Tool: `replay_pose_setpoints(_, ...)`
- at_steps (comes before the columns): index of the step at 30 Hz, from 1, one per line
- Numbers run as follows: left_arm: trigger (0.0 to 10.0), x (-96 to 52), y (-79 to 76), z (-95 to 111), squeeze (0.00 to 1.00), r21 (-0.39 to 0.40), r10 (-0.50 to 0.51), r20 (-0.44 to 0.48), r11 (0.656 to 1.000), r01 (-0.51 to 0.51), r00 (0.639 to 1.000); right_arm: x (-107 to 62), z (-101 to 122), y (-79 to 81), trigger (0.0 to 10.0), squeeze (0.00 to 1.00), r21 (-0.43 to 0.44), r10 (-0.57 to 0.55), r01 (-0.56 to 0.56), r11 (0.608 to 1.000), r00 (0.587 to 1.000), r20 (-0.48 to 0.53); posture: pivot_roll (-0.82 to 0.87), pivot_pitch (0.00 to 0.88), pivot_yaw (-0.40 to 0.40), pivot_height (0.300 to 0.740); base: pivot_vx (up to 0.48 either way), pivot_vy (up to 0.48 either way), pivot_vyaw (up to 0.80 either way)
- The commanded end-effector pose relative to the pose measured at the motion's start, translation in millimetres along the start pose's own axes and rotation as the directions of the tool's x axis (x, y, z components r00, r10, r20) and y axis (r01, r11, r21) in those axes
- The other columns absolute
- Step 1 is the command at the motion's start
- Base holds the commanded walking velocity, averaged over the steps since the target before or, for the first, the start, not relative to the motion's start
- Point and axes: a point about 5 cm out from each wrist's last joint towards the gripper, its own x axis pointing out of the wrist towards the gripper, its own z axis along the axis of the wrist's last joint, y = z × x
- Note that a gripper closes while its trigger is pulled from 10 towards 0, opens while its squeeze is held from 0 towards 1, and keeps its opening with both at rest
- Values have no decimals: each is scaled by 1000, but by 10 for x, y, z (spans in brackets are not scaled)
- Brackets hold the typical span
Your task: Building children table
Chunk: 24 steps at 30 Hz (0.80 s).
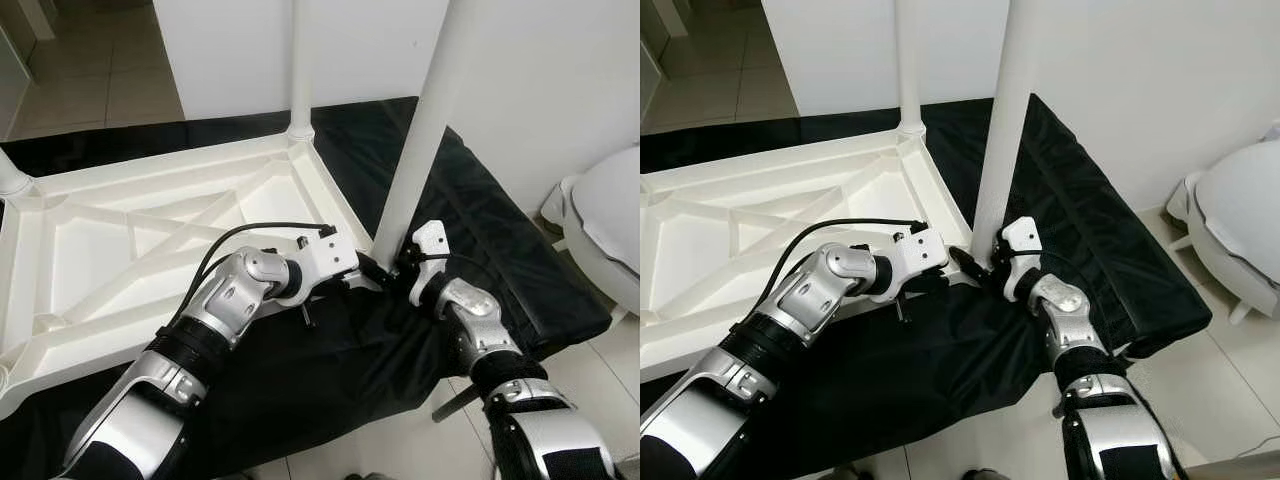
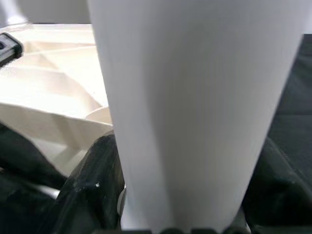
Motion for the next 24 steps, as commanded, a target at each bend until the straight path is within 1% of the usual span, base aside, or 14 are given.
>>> replay_pose_setpoints(1, 10000, 23, -33, -86, 0, -3, -4, -44, 1000, 4, 999, -83, -232, 36, 0, 0, 106, -78, 87, 991, 994, -81, -38, 85, 27, 740, 0, 0, 0)
replay_pose_setpoints(3, 10000, 28, -37, -86, 0, -3, -5, -43, 1000, 5, 999, -46, -291, 76, 0, 0, 134, -230, 246, 960, 965, -127, -42, 86, 28, 740, 0, 0, 0)
replay_pose_setpoints(5, 10000, 31, -40, -85, 0, -4, -6, -42, 1000, 6, 999, -34, -333, 87, 0, 0, 162, -334, 360, 919, 928, -167, -42, 88, 27, 740, 0, 0, 0)
replay_pose_setpoints(6, 10000, 33, -41, -83, 0, -4, -7, -42, 1000, 7, 999, -34, -337, 86, 0, 0, 152, -373, 399, 904, 911, -174, -42, 88, 27, 740, 0, 0, 0)
replay_pose_setpoints(7, 10000, 33, -41, -83, 0, -4, -7, -42, 1000, 7, 999, -34, -337, 86, 0, 0, 152, -373, 399, 904, 911, -174, -42, 88, 27, 740, 0, 0, 0)
replay_pose_setpoints(8, 10000, 32, -40, -84, 0, -5, -7, -41, 1000, 7, 999, -32, -339, 97, 0, 0, 131, -415, 440, 888, 892, -181, -44, 88, 26, 740, 0, 0, 0)
replay_pose_setpoints(9, 10000, 32, -40, -84, 0, -5, -7, -41, 1000, 7, 999, -32, -339, 97, 0, 0, 131, -415, 440, 888, 892, -181, -44, 88, 26, 740, 0, 0, 0)
replay_pose_setpoints(12, 10000, 33, -38, -85, 0, -6, -6, -42, 1000, 6, 999, -30, -346, 143, 0, 0, 85, -564, 587, 805, 802, -194, -45, 87, 23, 740, 0, 0, 0)
replay_pose_setpoints(15, 10000, 38, -41, -81, 0, -6, -6, -41, 1000, 6, 999, -33, -357, 206, 0, 0, 104, -663, 691, 715, 718, -211, -47, 87, 23, 740, 0, 0, 0)
replay_pose_setpoints(17, 10000, 41, -42, -78, 0, -6, -7, -40, 1000, 6, 999, -24, -358, 234, 0, 0, 106, -674, 703, 703, 707, -215, -49, 87, 24, 740, 0, 0, 0)
replay_pose_setpoints(19, 10000, 51, -49, -71, 0, -4, -9, -38, 1000, 9, 999, 48, -330, 351, 0, 0, 106, -655, 683, 723, 726, -208, -51, 86, 23, 740, 0, 0, 0)
replay_pose_setpoints(20, 10000, 51, -49, -71, 0, -4, -9, -38, 1000, 9, 999, 48, -330, 351, 0, 0, 106, -655, 683, 723, 726, -208, -51, 86, 23, 740, 0, 0, 0)
replay_pose_setpoints(21, 10000, 59, -49, -68, 0, -3, -10, -38, 1000, 10, 999, 70, -313, 383, 0, 0, 97, -643, 669, 737, 738, -203, -51, 85, 22, 740, 0, 0, 0)
replay_pose_setpoints(24, 10000, 61, -47, -68, 0, -3, -9, -38, 1000, 9, 999, 65, -311, 375, 0, 0, 94, -644, 670, 737, 737, -203, -51, 85, 22, 740, 0, 0, 0)
